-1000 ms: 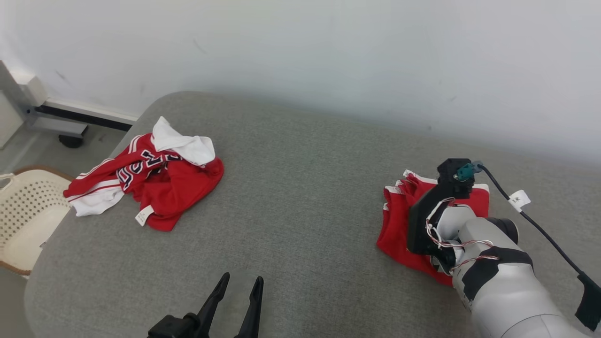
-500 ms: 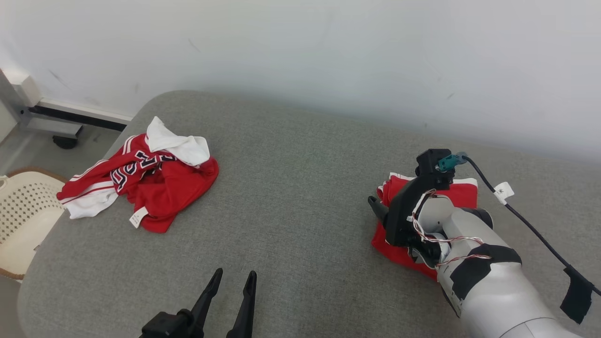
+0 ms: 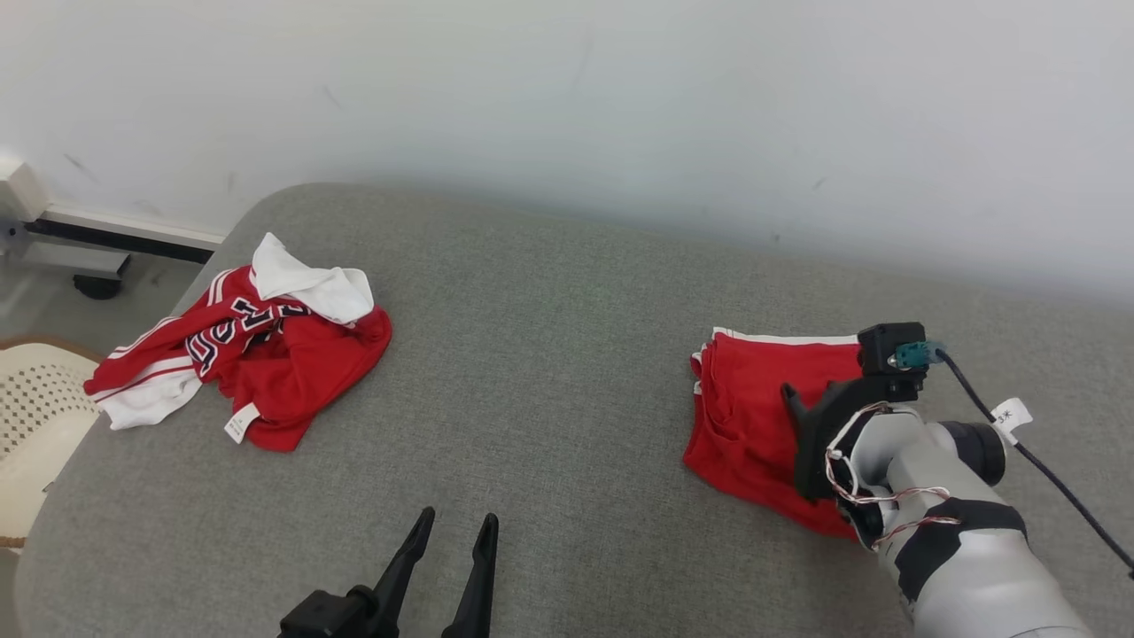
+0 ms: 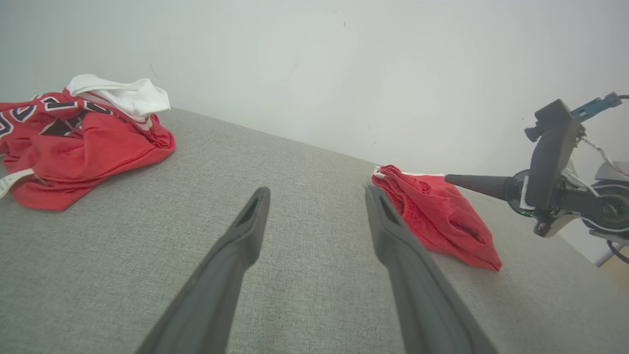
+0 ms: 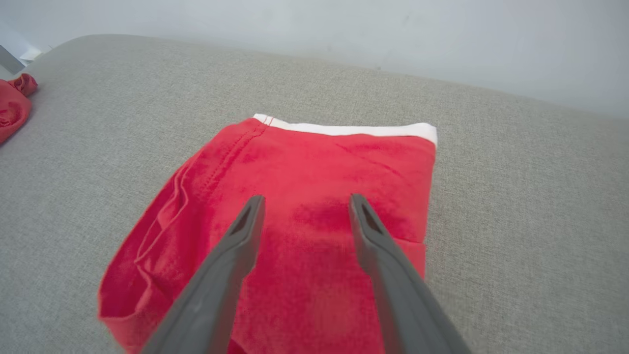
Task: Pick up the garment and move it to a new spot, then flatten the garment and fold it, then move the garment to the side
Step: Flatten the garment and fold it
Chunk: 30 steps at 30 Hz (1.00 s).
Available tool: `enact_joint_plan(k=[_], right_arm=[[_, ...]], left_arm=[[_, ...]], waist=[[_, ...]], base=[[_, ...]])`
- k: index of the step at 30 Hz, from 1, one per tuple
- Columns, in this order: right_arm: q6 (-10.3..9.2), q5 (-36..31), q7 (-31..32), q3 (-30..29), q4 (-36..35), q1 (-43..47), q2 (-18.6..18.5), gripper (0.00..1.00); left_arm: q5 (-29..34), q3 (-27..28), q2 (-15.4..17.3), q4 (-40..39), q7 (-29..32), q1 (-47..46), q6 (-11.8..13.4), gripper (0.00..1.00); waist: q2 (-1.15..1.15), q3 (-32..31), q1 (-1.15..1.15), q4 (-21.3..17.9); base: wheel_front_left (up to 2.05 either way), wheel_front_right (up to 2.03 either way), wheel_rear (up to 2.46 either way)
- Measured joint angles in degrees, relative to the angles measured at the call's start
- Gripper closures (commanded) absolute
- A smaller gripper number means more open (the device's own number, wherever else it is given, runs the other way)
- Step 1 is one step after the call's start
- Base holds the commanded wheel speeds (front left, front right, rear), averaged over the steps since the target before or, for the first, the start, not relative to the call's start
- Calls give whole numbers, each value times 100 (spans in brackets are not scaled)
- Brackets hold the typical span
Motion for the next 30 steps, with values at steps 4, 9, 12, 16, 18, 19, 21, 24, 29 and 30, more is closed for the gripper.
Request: enact_joint_plan(k=[4, 9, 12, 16, 18, 19, 21, 24, 29, 30], right_arm=[[0, -238, -203, 14, 69, 7, 119, 100], [0, -556, 5, 170, 200, 142, 283, 100], [0, -441, 207, 532, 98, 369, 319, 100], [0, 261, 509, 1413, -608, 837, 327, 100], [0, 486, 625, 1722, -876, 960, 339, 100], [0, 610, 681, 1859, -1007, 1026, 334, 100], [0, 788, 757, 2092, -1224, 1148, 331, 100], [0, 996, 791, 2259, -1491, 1238, 334, 100], [0, 1062, 294, 2012, -1949, 1292, 334, 0], [0, 1037, 179, 1867, -2026, 1310, 336, 0]], left_arm=[[-15, -55, -22, 45, -2, -19, -8, 0], [-42, -53, -34, 97, -27, -36, -7, 0], [-62, -59, -32, 127, -43, -36, -7, 0], [-90, -36, -12, 165, -47, -34, -5, 0], [-102, -22, 3, 166, -54, -31, 0, 0], [-108, -22, 8, 162, -55, -31, 2, 0], [-111, -18, 14, 152, -62, -30, 7, 0], [-125, -2, 36, 133, -62, -14, 38, 0], [-158, 90, 79, 92, -82, 21, 102, 0], [-159, 104, 82, 86, -96, 37, 111, 0]], waist=[[0, 26, 0, 95], [0, 41, 0, 284], [0, 21, 0, 379], [0, -53, 0, 437], [0, -81, 0, 417], [0, -89, 0, 397], [0, -108, 0, 352], [0, -137, 0, 268], [0, -185, 0, 55], [0, -197, 0, 2]], base=[[0, 0, 0], [0, 0, 0], [0, 0, 0], [0, 0, 0], [0, 0, 0], [0, 0, 0], [0, 0, 0], [0, 0, 0], [0, 0, 0], [0, 0, 0]])
